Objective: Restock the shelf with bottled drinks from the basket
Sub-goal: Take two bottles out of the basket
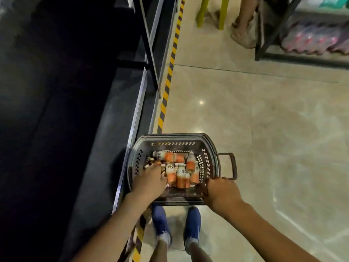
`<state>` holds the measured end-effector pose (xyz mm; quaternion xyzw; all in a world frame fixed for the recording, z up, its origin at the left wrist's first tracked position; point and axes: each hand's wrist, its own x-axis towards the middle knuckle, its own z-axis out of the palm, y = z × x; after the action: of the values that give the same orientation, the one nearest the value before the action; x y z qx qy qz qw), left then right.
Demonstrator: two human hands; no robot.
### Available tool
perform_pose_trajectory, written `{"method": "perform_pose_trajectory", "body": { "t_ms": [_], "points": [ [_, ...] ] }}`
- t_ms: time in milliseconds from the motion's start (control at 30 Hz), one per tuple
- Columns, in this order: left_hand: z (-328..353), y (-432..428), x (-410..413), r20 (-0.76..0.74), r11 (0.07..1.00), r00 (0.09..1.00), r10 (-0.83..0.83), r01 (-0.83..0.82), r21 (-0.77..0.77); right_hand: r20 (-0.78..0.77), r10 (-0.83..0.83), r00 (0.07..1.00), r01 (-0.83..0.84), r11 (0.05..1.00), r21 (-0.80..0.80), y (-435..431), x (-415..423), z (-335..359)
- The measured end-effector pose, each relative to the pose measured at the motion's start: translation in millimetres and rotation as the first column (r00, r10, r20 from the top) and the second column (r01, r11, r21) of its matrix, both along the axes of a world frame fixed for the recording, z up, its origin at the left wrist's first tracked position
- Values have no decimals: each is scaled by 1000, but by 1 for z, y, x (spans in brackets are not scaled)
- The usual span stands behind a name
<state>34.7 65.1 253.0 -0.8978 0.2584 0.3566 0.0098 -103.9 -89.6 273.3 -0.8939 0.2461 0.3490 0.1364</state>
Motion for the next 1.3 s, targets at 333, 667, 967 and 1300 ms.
{"method": "perform_pose_trajectory", "body": {
  "t_ms": [333, 667, 967, 1300],
  "points": [
    [-339, -38, 57, -141, 978, 969, 206, -201, 47, -311, -444, 840, 523, 815, 249, 9, 52, -350],
    [-531, -88, 99, -427, 246, 178, 887, -963, 111, -321, -879, 353, 932, 301, 200, 38, 93, -581],
    [-563, -118, 120, -576, 18, -107, 811, -978, 207, -1, -993, 115, 983, 113, 144, 57, 98, -632],
    [-503, -83, 82, -362, 105, 116, 925, -993, -52, -161, -977, 138, 928, 71, 366, 22, 85, -550]
  ]
}}
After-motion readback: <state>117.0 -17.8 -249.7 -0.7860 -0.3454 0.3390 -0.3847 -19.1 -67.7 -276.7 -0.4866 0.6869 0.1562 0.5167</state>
